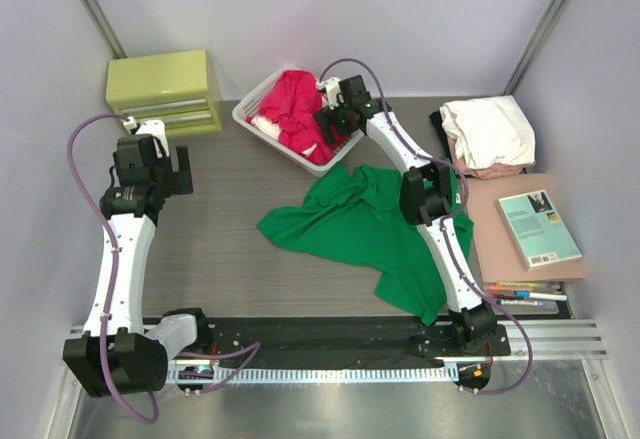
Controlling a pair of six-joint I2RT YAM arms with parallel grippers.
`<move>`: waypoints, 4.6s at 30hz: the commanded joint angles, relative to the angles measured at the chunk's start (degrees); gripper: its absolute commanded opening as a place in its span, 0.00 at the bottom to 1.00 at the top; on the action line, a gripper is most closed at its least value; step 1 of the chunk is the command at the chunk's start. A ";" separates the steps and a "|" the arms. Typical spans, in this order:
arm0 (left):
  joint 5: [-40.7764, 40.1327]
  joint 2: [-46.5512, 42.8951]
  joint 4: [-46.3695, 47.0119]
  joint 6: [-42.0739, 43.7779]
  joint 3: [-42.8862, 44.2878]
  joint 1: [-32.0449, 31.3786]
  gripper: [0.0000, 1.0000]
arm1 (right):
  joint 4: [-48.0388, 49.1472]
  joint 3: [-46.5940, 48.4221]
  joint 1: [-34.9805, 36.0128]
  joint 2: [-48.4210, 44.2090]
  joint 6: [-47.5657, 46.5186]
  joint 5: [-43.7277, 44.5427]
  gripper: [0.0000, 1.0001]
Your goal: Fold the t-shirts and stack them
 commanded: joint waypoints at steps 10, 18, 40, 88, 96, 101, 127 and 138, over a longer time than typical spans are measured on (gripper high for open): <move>6.47 -1.48 -1.56 0.87 -1.01 0.31 1.00 | 14.63 -26.70 -0.49 -22.56 -2.74 8.96 1.00; 7.71 -1.92 -0.50 1.66 -3.04 0.31 1.00 | 34.15 -54.11 9.80 -42.25 -10.14 15.71 1.00; 8.15 -2.80 -0.50 1.49 -3.74 0.31 1.00 | 5.14 -63.20 15.86 -47.82 -1.17 -9.33 0.01; 17.45 0.01 -1.47 1.57 -4.62 0.39 1.00 | 11.87 -74.51 12.88 -76.75 0.26 -1.51 0.01; 4.75 14.76 -0.68 6.75 -0.50 -21.55 1.00 | 6.11 -97.98 4.05 -101.39 -7.32 10.71 0.01; 16.09 30.82 -3.66 4.23 11.45 -26.06 1.00 | 5.85 -100.89 -4.08 -108.26 -5.39 7.63 0.01; 35.29 68.38 3.37 -7.91 46.87 -26.15 1.00 | 6.99 -108.18 -7.16 -109.06 -4.24 8.77 0.01; 54.20 76.30 -1.91 -10.20 57.70 -26.94 1.00 | 8.39 -108.36 -7.33 -107.74 -4.42 9.74 0.01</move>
